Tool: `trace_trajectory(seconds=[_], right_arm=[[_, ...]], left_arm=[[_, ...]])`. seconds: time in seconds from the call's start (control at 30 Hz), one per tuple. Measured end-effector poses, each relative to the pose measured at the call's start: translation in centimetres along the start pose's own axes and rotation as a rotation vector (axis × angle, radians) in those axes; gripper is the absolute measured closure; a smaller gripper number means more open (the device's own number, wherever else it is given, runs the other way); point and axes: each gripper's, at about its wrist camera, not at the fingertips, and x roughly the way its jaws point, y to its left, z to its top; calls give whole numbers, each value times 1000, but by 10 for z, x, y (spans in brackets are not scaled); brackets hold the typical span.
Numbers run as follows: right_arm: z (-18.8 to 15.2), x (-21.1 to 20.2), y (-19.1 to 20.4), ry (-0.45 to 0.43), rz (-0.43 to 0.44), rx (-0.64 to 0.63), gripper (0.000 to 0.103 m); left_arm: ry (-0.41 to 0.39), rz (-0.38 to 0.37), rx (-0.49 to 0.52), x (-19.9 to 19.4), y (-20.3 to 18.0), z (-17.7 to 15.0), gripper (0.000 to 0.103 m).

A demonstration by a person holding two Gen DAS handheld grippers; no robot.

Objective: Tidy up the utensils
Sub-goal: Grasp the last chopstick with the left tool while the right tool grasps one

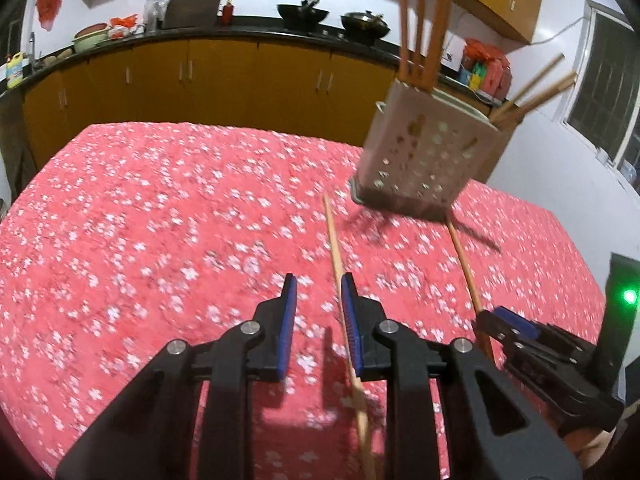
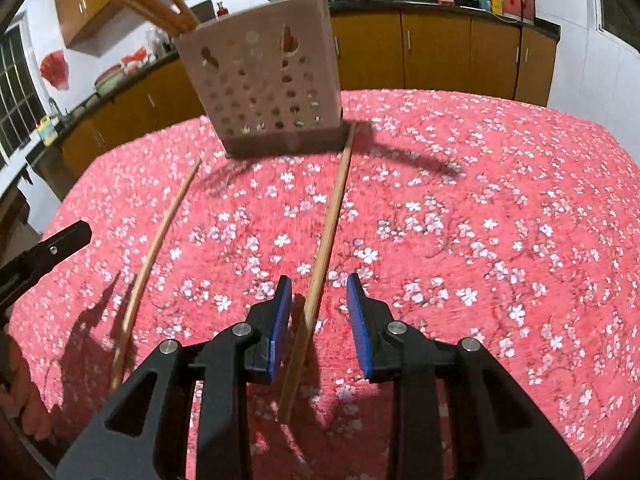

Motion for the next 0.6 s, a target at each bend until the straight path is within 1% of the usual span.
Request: trace_trajectory(seconds=[0.07,0.1,0.13,0.3,0.47,0.6], right_arm=[[1,-1,-1,-7,-24,-11,79],[1,-1,-3,-7,-28,-6,89],[2,-1,-5,-6,-34,1,95],[3,-3,-27,-12,-73,69,95],[4,-9,-63,-20,-148,168,96],[3,-16,-84,-28,-170,212,96]], left_arm=[[14,-6,10,1,-5,-6,73],[19,-8,13,3,-10,-4,73],[28,-11,17,5,-12,-6,73],[63,-14,36,13,-19,-16,73],[93,-6,70,18,-26,-23,73],[123,17,109,25,-32,-29,73]])
